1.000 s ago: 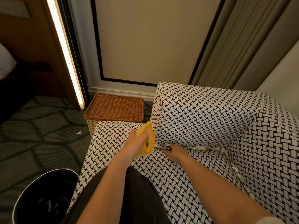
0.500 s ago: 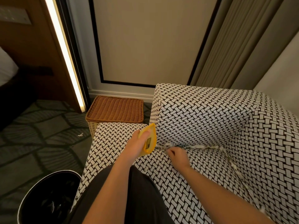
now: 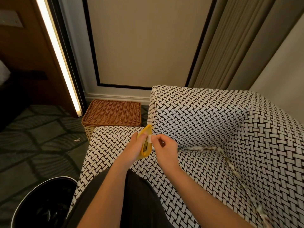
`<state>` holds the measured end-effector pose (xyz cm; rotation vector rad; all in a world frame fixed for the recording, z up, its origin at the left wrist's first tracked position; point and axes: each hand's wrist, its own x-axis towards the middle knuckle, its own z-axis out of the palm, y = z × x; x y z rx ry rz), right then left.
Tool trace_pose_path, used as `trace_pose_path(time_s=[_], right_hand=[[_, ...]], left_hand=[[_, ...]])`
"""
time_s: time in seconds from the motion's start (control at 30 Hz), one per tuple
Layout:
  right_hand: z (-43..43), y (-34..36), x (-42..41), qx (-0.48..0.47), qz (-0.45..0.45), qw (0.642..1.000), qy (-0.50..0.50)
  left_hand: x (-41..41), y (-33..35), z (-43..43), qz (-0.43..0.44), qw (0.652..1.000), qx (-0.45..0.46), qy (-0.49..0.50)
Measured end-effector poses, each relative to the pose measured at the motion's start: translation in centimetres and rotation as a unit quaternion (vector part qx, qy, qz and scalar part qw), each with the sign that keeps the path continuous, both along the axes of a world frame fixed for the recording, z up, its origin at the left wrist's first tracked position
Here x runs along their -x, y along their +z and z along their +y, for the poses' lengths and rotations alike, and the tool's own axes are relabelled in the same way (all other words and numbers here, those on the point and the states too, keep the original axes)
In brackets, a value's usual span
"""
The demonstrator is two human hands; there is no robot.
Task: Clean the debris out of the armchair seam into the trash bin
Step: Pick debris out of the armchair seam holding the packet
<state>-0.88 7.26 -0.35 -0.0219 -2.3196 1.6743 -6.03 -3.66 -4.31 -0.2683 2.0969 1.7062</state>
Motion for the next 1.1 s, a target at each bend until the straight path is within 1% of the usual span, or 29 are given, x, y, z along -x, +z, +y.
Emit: trace_pose_path(time_s=[0.07,0.1,0.17,0.27,0.37,0.43,0.5,0.6,0.67,0.73,0.8,0.87,1.1], right_hand=[[0.1,-0.1,-0.1,-0.040,0.005,0.999,0.023],[0.2,-0.2,-0.2,-0.042,0.005,0.999,0.031],[0.7,-0.3,-0.2,-0.006,-0.002,1.000,0.029],[2.1,-1.0,-0.4,0.043,-0.026,0.999,0.005],[3.3,-2.4,-0.6,0.044,-0.052,0.998,-0.002],[4.1,-3.6,-0.5,0.050,-0.068,0.996,-0.025],[5.2,-5.0,-0.2,0.051,-0.084,0.994,-0.055],[7.0,-7.5,0.8,-0.034,-0.154,0.983,-0.094],[8.0,-8.9,1.5,-0.095,-0.217,0.965,-0.110],[8.7,-9.9,2.0,-0.177,-0.252,0.945,-0.110],[9.0,-10.4,2.4,-0.265,-0.261,0.923,-0.100],[9.0,-10.4,2.9,-0.331,-0.268,0.900,-0.093],[7.9,-10.1,5.5,-0.469,-0.287,0.831,-0.077]], left_hand=[[-0.9,1.6,0.0,0.013,1.000,0.009,-0.014],[-1.5,2.5,-0.1,0.017,1.000,0.011,-0.017],[-2.1,3.6,-0.1,0.018,1.000,0.015,-0.013],[-1.6,3.5,0.0,0.013,1.000,0.025,-0.013],[-1.3,3.2,0.3,-0.001,0.998,0.061,-0.034],[-1.6,2.8,0.4,-0.005,0.994,0.082,-0.070],[-2.0,2.7,0.3,-0.010,0.991,0.104,-0.083],[-2.1,3.0,0.4,-0.002,0.989,0.117,-0.093],[-1.9,3.0,0.5,-0.004,0.989,0.112,-0.093],[-1.9,2.9,0.5,-0.008,0.990,0.106,-0.090],[-1.7,2.8,0.4,-0.015,0.991,0.098,-0.086],[-1.5,2.8,0.4,-0.023,0.992,0.089,-0.083],[-1.5,2.8,0.2,-0.026,0.992,0.085,-0.091]])
